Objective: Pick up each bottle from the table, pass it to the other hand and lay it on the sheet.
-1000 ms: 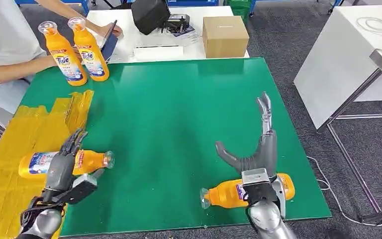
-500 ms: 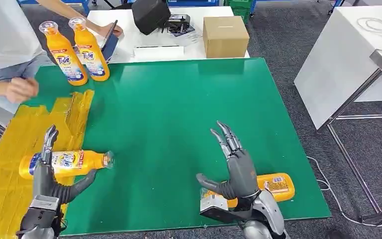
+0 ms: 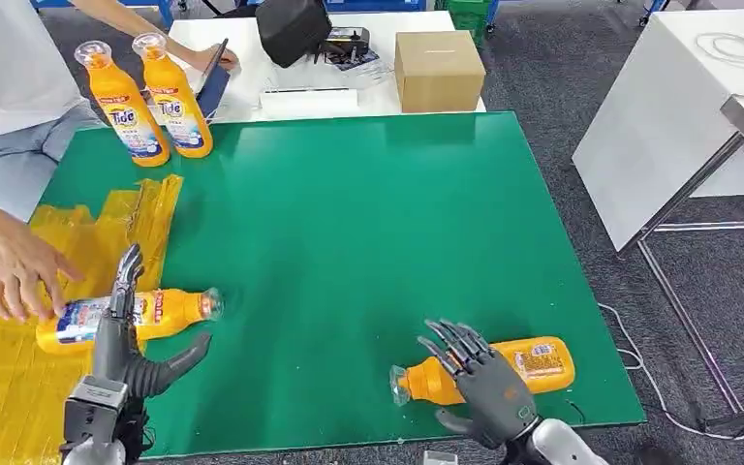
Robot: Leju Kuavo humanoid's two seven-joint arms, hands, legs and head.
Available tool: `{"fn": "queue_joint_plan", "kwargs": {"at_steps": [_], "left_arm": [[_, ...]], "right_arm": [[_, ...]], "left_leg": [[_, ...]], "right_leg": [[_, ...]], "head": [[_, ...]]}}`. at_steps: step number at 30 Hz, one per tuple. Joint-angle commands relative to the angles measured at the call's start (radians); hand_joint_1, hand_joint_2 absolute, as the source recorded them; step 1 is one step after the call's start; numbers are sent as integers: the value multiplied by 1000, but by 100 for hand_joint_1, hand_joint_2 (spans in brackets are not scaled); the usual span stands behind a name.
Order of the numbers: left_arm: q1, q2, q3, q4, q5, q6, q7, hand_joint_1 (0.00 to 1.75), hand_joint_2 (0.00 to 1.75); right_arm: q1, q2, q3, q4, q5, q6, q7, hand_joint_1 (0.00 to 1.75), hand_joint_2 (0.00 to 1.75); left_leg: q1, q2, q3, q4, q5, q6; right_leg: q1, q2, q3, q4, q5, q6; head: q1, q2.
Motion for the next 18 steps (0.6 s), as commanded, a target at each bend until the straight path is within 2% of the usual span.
{"fn": "queue_joint_plan", "kwargs": {"at_steps": [1, 8, 12, 18], "left_arm": [[-29, -13, -24, 62, 10, 0, 1, 0, 175], [-29, -13, -24, 62, 10, 0, 1, 0, 175], [-27, -17, -34, 66, 15, -8, 0, 0, 175], [-8, -25, -33, 63, 17, -4, 4, 0, 175]], "right_arm": [[9, -55, 4, 2, -1, 8, 9, 0, 175], [9, -55, 4, 2, -1, 8, 9, 0, 175], [35, -122, -24, -2, -1, 31, 54, 0, 175], [26, -96, -93, 41, 86, 5, 108, 0, 175]], "left_leg": [[0, 0, 3, -1, -1, 0], [1, 0, 3, -1, -1, 0], [0, -1, 3, 0, -1, 0], [0, 1, 3, -1, -1, 0]], "right_leg": [[1, -2, 4, -1, -1, -1], [1, -1, 3, -1, -1, -1], [1, -2, 4, -1, -1, -1], [0, 0, 3, -2, 0, -1]], "head": [[-1, 0], [0, 0], [0, 0], [0, 0]]}}
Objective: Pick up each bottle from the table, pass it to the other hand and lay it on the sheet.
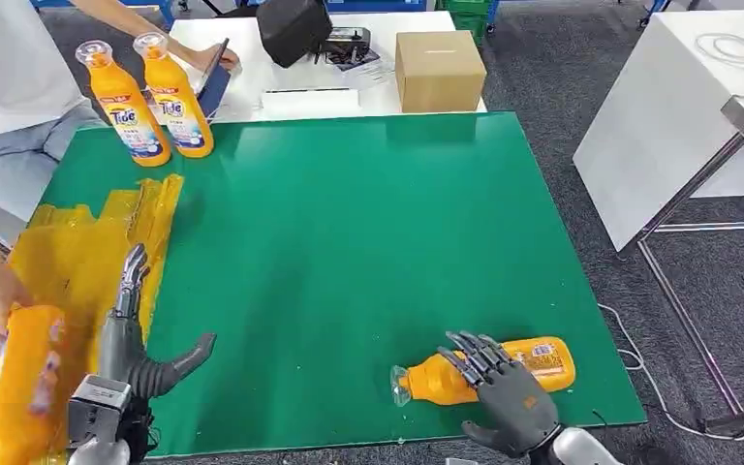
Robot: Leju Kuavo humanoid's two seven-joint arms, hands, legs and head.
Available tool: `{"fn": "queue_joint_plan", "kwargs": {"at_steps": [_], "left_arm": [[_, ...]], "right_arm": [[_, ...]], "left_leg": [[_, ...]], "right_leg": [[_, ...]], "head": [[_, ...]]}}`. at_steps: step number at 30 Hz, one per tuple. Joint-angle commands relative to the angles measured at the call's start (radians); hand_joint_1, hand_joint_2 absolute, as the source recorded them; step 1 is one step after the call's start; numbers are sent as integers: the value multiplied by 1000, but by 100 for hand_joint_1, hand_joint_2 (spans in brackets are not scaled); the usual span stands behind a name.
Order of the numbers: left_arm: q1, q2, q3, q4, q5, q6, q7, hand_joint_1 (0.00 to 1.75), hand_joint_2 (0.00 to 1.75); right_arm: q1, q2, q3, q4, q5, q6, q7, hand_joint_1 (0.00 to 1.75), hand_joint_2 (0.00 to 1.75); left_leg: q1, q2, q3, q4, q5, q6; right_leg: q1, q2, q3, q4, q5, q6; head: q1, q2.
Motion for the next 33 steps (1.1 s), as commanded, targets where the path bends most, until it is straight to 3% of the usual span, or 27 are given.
{"fn": "queue_joint_plan", "kwargs": {"at_steps": [1, 7, 12, 19, 27, 32, 33], "left_arm": [[-2, -17, -13, 58, 6, -2, 5, 0, 175], [14, -22, -9, 49, 12, -20, 9, 0, 175], [15, -21, -11, 56, 13, -23, 9, 0, 175], [10, -22, -20, 63, 14, -30, 13, 0, 175], [-11, -18, -41, 86, 23, -44, 15, 0, 175], [-11, -18, -41, 86, 23, -44, 15, 0, 175], [-12, -17, -41, 86, 24, -45, 16, 0, 175]], "right_arm": [[-1, 8, -98, 44, 83, -15, 54, 0, 175], [-31, 10, -150, 137, 120, 110, 126, 0, 175], [-56, 23, -169, 230, 117, 110, 129, 0, 175], [-79, 42, -185, 295, 118, 155, 163, 0, 175], [-160, 96, -167, 441, 120, 161, 132, 0, 175], [-160, 96, -167, 441, 120, 161, 132, 0, 175], [-159, 97, -167, 442, 120, 158, 130, 10, 175]], "left_leg": [[1, 1, 4, -1, -1, 0], [1, 1, 4, -1, -1, 0], [2, 2, 8, -2, -2, 0], [1, 1, 4, -2, 0, 0], [2, 2, 8, -2, 0, 0], [2, 3, 10, -2, 0, 1], [1, 3, 13, -1, -1, 1]], "right_leg": [[1, 0, 4, -2, -1, -1], [1, -1, 4, -2, 0, -1], [3, 0, 9, -5, -1, -2], [1, 0, 4, -2, 0, -1], [2, 0, 7, -4, 1, -1], [2, 1, 8, -4, 2, -1], [2, 1, 7, -3, 1, 0]], "head": [[0, 0], [0, 0], [0, 0], [0, 0], [0, 0], [0, 0], [0, 0]]}}
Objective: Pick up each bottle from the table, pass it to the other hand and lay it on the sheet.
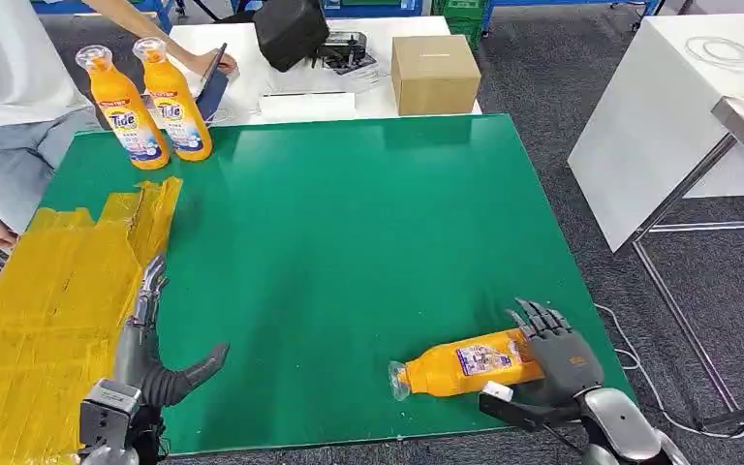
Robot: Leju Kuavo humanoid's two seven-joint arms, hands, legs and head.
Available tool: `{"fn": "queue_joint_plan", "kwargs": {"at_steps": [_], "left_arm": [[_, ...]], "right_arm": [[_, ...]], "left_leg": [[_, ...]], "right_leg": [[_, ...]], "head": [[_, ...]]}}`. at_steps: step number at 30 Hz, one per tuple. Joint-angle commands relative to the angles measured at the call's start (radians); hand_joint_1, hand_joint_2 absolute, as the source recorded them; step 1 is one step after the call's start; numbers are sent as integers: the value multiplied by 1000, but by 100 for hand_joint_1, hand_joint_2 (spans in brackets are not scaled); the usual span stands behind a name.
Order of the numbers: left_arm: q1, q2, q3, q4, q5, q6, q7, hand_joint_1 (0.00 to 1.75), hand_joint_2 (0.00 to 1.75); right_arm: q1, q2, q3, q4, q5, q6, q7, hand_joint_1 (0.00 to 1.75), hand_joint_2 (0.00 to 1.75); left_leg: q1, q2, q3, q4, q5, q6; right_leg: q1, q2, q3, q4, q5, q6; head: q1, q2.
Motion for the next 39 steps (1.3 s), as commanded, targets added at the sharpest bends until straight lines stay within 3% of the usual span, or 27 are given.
{"fn": "queue_joint_plan", "kwargs": {"at_steps": [1, 4, 10, 11, 13, 18, 21, 27, 29, 31, 36, 39], "left_arm": [[-32, 0, -22, 68, 7, -5, 7, 0, 175], [-36, 1, -28, 72, 8, -6, 8, 0, 175], [-38, 3, -37, 74, 20, -7, 11, 0, 175], [-40, 6, -40, 75, 23, -8, 10, 0, 175], [-40, 8, -46, 71, 28, -8, 8, 0, 175], [-40, 9, -53, 64, 29, -6, 6, 0, 175], [-39, 8, -56, 62, 30, -7, 8, 0, 175], [-39, 7, -57, 61, 31, -10, 9, 0, 175], [-39, 8, -62, 58, 38, -27, 14, 0, 175], [-40, 7, -85, 59, 60, -74, 36, 0, 175], [-93, 22, -184, 114, 86, -173, 85, 0, 175], [-126, 24, -228, 132, 100, -190, 102, 0, 175]], "right_arm": [[-34, 68, 10, 167, 7, 6, -6, 35, 175], [-52, 80, 22, 195, 11, 2, -19, 133, 175], [-55, 78, 31, 203, -37, -9, -70, 159, 175], [-51, 77, 29, 193, -73, -16, -102, 155, 175], [-41, 76, 26, 162, -96, -26, -120, 171, 175], [-36, 94, 10, 127, -99, -67, -133, 175, 175], [-27, 137, -33, 102, -95, -154, -143, 175, 175], [-25, 150, -39, 85, -96, -159, -144, 175, 175], [-17, 197, -94, 75, -130, -233, -162, 175, 175], [-13, 278, -159, 28, -235, -299, -220, 175, 175], [-38, 395, -228, -50, -497, -289, -331, 175, 175], [-68, 423, -224, -43, -555, -284, -351, 175, 175]], "left_leg": [[2, -2, 3, -1, 0, 0], [2, 0, 6, -2, -1, 2], [2, -1, 5, -2, 0, 1], [2, 0, 6, -2, -1, 1], [1, 0, 6, -1, 0, 2], [2, 0, 5, -1, -1, 1], [1, 1, 3, -1, -1, 1], [1, 1, 0, 0, -1, 1], [1, 1, 0, 0, -1, 2], [1, 2, -1, 0, -1, 2], [1, 1, -5, 0, 0, 1], [2, 1, -4, 0, -1, 0]], "right_leg": [[2, -3, 2, -4, 1, -2], [2, -2, 1, -4, 1, -1], [2, -3, 9, -5, 1, -1], [2, -2, 10, -4, 1, 0], [2, -1, 9, -3, 1, 0], [2, -2, 9, -3, 1, -1], [2, -1, 8, -2, 1, -1], [1, 0, 4, -2, 0, 0], [1, -1, 4, -2, 0, 0], [1, 0, 3, -2, 1, 0], [1, 0, 0, -1, 0, 0], [2, -1, 2, -1, 0, -2]], "head": [[0, 0], [0, 0], [0, 0], [0, 0], [0, 0], [0, 0], [0, 0], [0, 0], [0, 0], [0, 0], [0, 0], [0, 0]]}}
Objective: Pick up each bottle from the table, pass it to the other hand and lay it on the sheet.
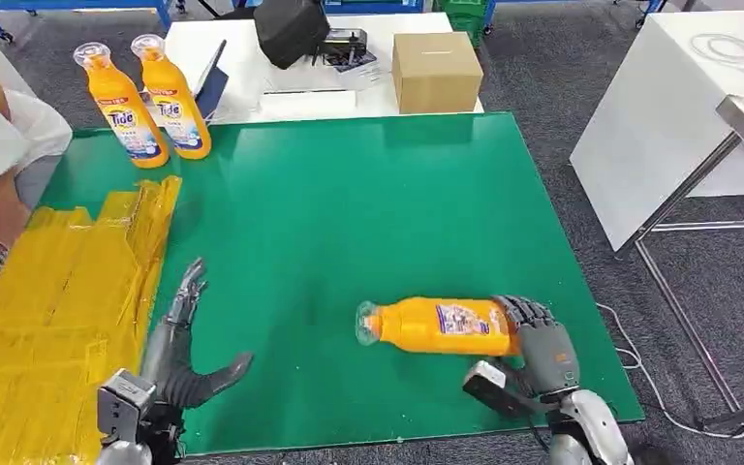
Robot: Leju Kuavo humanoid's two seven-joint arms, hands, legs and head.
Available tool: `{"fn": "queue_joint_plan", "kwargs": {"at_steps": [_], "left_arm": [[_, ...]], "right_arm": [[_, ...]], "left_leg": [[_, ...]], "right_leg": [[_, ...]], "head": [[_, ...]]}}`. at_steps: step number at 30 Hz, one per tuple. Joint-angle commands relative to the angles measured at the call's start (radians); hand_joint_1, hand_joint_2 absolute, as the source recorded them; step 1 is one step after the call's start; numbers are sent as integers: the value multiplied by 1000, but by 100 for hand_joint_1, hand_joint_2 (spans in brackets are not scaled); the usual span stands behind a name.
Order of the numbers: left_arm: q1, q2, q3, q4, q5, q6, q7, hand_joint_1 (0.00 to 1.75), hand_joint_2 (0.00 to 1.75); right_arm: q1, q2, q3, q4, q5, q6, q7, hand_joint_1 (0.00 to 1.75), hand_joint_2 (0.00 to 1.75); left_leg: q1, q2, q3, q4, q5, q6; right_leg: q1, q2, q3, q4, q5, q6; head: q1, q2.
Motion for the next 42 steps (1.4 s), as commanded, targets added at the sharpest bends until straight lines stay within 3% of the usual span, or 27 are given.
{"fn": "queue_joint_plan", "kwargs": {"at_steps": [1, 4, 11, 16, 22, 30, 42], "left_arm": [[-99, 24, -143, 110, 24, -48, 40, 0, 175], [-101, 25, -142, 109, 25, -48, 42, 0, 175], [-160, 36, -197, 152, 79, -80, 72, 0, 175], [-168, 36, -202, 160, 82, -81, 73, 0, 175], [-222, 29, -215, 197, 113, -58, 95, 0, 175], [-271, 24, -240, 223, 139, -53, 96, 0, 175], [-296, 22, -251, 238, 161, -49, 86, 0, 175]], "right_arm": [[-64, 183, -106, -53, -164, -5, -68, 175, 175], [-63, 182, -108, -50, -168, -5, -69, 175, 175], [-101, 248, -85, -25, -476, 175, -161, 175, 175], [-105, 251, -75, -16, -483, 178, -162, 175, 175], [-199, 318, 85, 185, -547, 333, -146, 175, 175], [-271, 377, 272, 317, -574, 346, -163, 175, 175], [-308, 398, 353, 377, -582, 357, -161, 175, 175]], "left_leg": [[1, 0, 1, 0, 0, -1], [1, 1, 2, -1, -1, -1], [1, 0, 1, -1, 0, -1], [1, 0, 1, -1, 0, -1], [2, 4, 2, -1, -1, -1], [2, 1, 1, -1, 1, -2], [1, 0, -1, -1, 2, -2]], "right_leg": [[1, 0, 1, 0, 0, -1], [1, -1, 3, -1, -1, -2], [1, 0, 2, -1, 0, -2], [1, -1, 2, -1, 0, -2], [2, 3, 3, -2, 1, -2], [2, 1, 1, -1, 0, -2], [1, 0, 0, 0, 0, -2]], "head": [[0, 0], [0, 0], [0, 0], [0, 0], [0, 0], [0, 0], [0, 0]]}}
